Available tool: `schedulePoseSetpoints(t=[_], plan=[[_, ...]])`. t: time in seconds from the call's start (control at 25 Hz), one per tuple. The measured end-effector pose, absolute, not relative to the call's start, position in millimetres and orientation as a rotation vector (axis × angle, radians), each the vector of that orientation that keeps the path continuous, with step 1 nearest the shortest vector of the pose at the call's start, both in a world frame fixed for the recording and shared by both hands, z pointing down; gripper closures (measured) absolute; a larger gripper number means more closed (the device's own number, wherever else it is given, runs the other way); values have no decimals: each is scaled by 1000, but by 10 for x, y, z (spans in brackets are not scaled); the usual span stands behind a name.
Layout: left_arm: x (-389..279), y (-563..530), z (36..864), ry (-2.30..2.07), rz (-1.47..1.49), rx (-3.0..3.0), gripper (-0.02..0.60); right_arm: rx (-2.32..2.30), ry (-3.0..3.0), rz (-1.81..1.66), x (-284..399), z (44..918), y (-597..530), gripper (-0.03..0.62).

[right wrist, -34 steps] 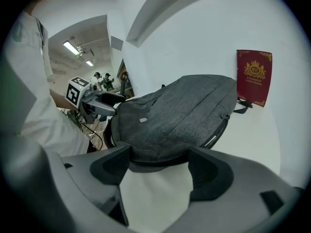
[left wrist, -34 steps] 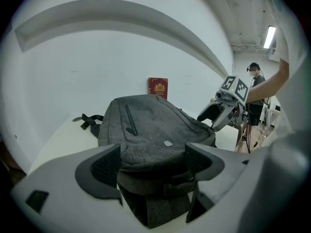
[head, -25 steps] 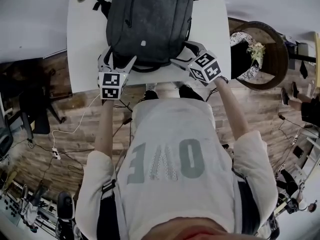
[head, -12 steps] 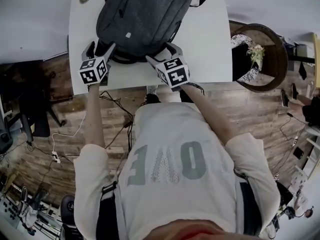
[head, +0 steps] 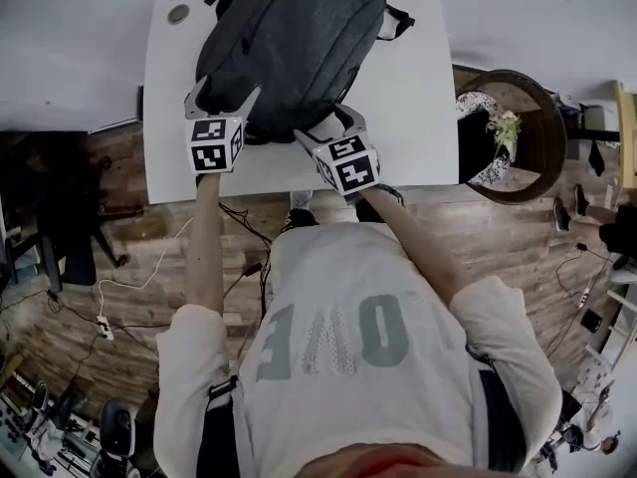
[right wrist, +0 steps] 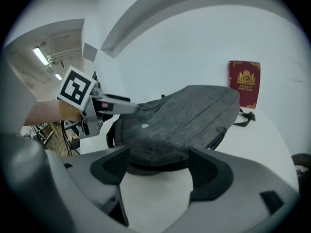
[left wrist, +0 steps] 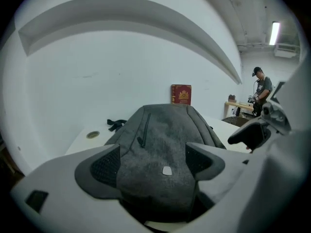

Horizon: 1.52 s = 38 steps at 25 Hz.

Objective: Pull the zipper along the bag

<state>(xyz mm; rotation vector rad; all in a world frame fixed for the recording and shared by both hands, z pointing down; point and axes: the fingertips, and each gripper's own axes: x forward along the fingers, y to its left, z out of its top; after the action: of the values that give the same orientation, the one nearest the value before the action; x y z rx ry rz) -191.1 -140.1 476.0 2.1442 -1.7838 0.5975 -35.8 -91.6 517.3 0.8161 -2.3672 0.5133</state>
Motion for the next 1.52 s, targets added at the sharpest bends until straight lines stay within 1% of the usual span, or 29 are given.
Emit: schedulePoseSetpoints(t=[0.08,0.24,0.28,0.4,0.56,1.0,1.24,1.52], plan=[[-1866,-1432,4948,-1756,622,2106,189,895,-2386,466,-243,5021,-1082,224],[-1810,-1401,5218,-1763,891,2140,189,1075,-2350,423,79,4908,-1552,226],[-1805,-1402,5234,-1767,906,2145,190,1104,-2333,408,155,4913,-1663,224],[-1810,-1405,5207,-1762,852,2134,189,1143,-2283,308,320,4928,-1917,226],[-1814,-1397,5236,-1761,869,2132,190,1144,-2227,219,434,5005,-2118,226],[-1821,-1412,5231,-1767,859,2123,190,1128,-2215,178,553,5045,-2287,224],[-1832,-1399,5231,-1776,864,2124,190,1170,-2234,111,589,4897,-2316,224],[-1831,-1404,5223,-1781,866,2121,190,1304,-2146,115,935,4853,-2547,226]])
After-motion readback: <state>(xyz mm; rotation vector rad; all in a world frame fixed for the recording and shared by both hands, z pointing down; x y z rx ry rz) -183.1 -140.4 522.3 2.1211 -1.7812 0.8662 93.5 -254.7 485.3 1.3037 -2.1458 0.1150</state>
